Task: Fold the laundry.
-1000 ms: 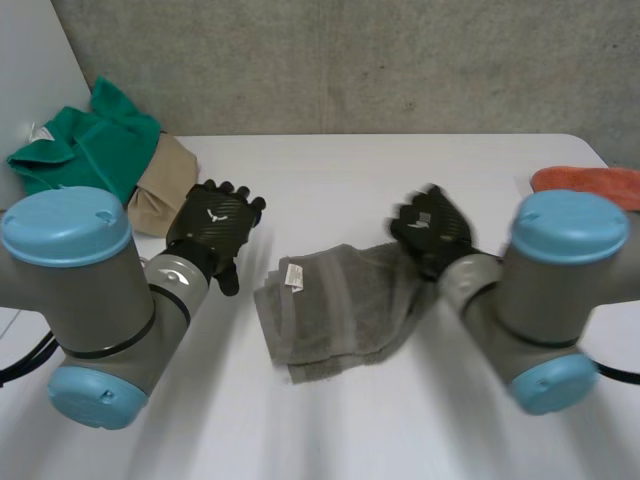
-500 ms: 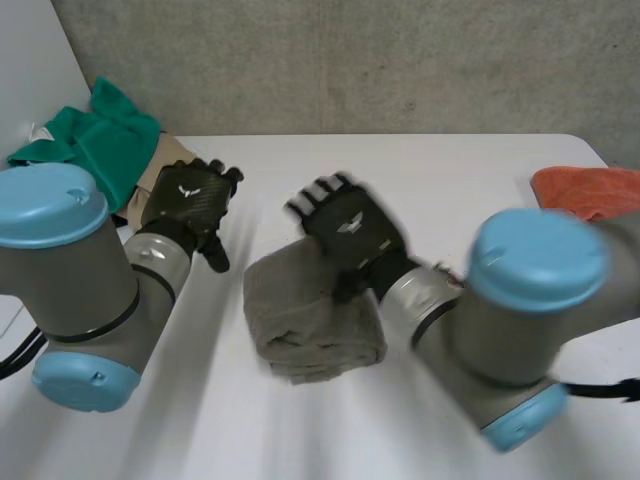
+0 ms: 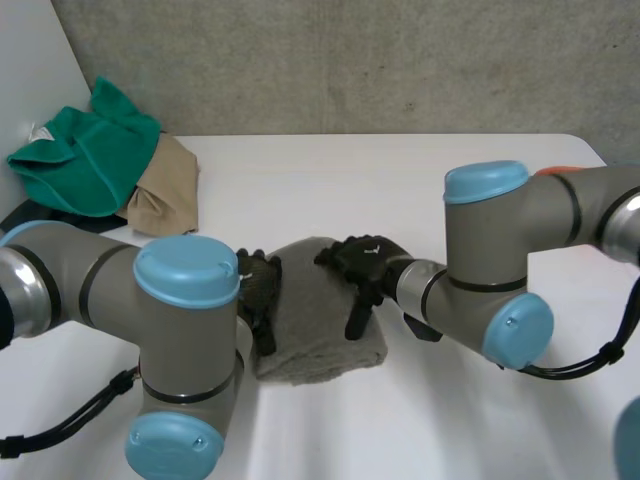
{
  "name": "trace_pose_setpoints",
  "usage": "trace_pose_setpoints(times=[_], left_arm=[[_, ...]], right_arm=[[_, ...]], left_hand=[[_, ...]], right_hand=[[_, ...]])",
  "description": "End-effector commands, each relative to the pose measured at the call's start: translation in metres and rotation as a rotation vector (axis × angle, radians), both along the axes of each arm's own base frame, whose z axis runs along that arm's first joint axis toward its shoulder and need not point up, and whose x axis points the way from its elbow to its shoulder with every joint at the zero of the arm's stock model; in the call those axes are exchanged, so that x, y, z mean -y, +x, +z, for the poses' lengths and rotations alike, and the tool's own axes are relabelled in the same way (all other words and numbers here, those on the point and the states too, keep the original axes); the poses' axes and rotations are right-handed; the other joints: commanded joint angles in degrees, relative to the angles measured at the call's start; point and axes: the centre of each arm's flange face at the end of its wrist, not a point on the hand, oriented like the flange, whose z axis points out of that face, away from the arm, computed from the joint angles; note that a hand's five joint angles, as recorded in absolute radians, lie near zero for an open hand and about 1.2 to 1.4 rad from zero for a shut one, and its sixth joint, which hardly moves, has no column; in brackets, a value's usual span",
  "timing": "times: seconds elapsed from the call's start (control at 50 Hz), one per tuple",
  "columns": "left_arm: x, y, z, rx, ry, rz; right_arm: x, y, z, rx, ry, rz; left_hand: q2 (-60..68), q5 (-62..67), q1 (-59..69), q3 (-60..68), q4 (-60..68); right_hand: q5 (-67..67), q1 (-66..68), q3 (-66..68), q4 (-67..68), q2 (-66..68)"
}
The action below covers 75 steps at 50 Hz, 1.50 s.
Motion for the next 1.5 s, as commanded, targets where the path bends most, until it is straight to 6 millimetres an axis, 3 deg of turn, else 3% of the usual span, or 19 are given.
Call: trace_pose_setpoints(times=[0.02,0.1,0.16,0.26,0.32,0.4,0.48,0.6,0.66,0.78,0.8,0.86,1.0,1.12,1.28,1.5], left_arm=[[-0.001,-0.004,-0.01,0.007,0.027,-0.046],[0.002,-0.009,-0.003,-0.021,0.017,-0.084],[0.007,-0.013,0.011,-0.056,-0.014,-0.099],[0.021,-0.01,0.065,-0.16,-0.131,-0.127],[0.027,-0.005,0.083,-0.191,-0.167,-0.157],[0.028,-0.002,0.108,-0.244,-0.208,-0.254],[0.025,-0.003,0.121,-0.283,-0.216,-0.349],[0.022,-0.005,0.121,-0.297,-0.2,-0.406],[0.021,-0.005,0.119,-0.295,-0.195,-0.407],[0.02,-0.006,0.113,-0.289,-0.176,-0.41],[0.019,-0.007,0.112,-0.288,-0.174,-0.411],[0.018,-0.008,0.111,-0.288,-0.17,-0.416],[0.018,-0.007,0.109,-0.288,-0.163,-0.413],[0.017,-0.006,0.105,-0.282,-0.151,-0.41],[0.018,-0.005,0.105,-0.282,-0.153,-0.408],[0.018,-0.006,0.105,-0.283,-0.151,-0.409]], right_arm=[[0.005,-0.006,-0.008,-0.19,-0.152,-0.014],[0.004,-0.007,0.001,-0.187,-0.174,-0.014],[0.004,-0.011,0.021,-0.153,-0.219,-0.035],[-0.005,-0.02,0.064,-0.022,-0.402,-0.068],[-0.015,-0.026,0.071,0.011,-0.447,-0.07],[-0.038,-0.033,0.063,0.036,-0.463,-0.037],[-0.064,-0.041,0.036,0.025,-0.412,0.04],[-0.087,-0.037,0.002,0.053,-0.409,0.125],[-0.084,-0.033,-0.018,0.053,-0.412,0.13],[-0.074,-0.024,-0.033,0.05,-0.446,0.139],[-0.071,-0.022,-0.036,0.039,-0.457,0.146],[-0.066,-0.018,-0.038,0.023,-0.49,0.165],[-0.058,-0.012,-0.047,-0.005,-0.512,0.18],[-0.06,-0.014,-0.042,-0.003,-0.501,0.164],[-0.069,-0.024,-0.026,-0.003,-0.494,0.156],[-0.069,-0.021,-0.037,-0.024,-0.463,0.18]], left_hand=[[1.8,2.0,2.1,1.6,1.9],[2.0,2.2,2.3,1.7,2.1],[2.0,2.2,2.3,1.7,2.1],[2.0,2.2,2.3,1.7,2.1],[2.0,2.2,2.3,1.7,2.1],[2.3,2.5,2.6,2.1,2.5],[2.3,2.5,2.6,2.1,2.5],[2.3,2.5,2.6,2.1,2.5],[2.3,2.5,2.6,2.1,2.5],[2.3,2.5,2.6,2.1,2.5],[2.3,2.5,2.6,2.1,2.5],[2.3,2.5,2.6,2.1,2.5],[2.5,2.7,2.8,2.2,2.6],[2.7,2.9,2.9,2.4,2.8],[3.0,3.2,3.3,2.7,3.1],[3.0,3.2,3.3,2.7,3.1]], right_hand=[[-2.4,-3.2,-1.9,-2.0,-1.9],[-2.9,-3.7,-2.4,-2.5,-2.4],[-3.0,-3.8,-2.5,-2.6,-2.5],[-3.0,-3.8,-2.5,-2.6,-2.5],[-3.0,-3.8,-2.5,-2.6,-2.5],[-3.0,-3.8,-2.5,-2.6,-2.5],[-3.0,-3.8,-2.5,-2.6,-2.5],[-3.0,-3.8,-2.5,-2.6,-2.5],[-2.7,-3.5,-2.2,-2.3,-2.3],[3.1,2.4,3.7,3.6,3.6],[9.0,8.2,9.5,9.4,9.5],[18.6,17.8,19.1,19.0,19.1],[19.1,18.4,19.7,19.6,19.6],[4.9,4.1,5.4,5.3,5.3],[-0.2,-1.0,0.3,0.2,0.3],[0.0,-0.8,0.5,0.4,0.4]])
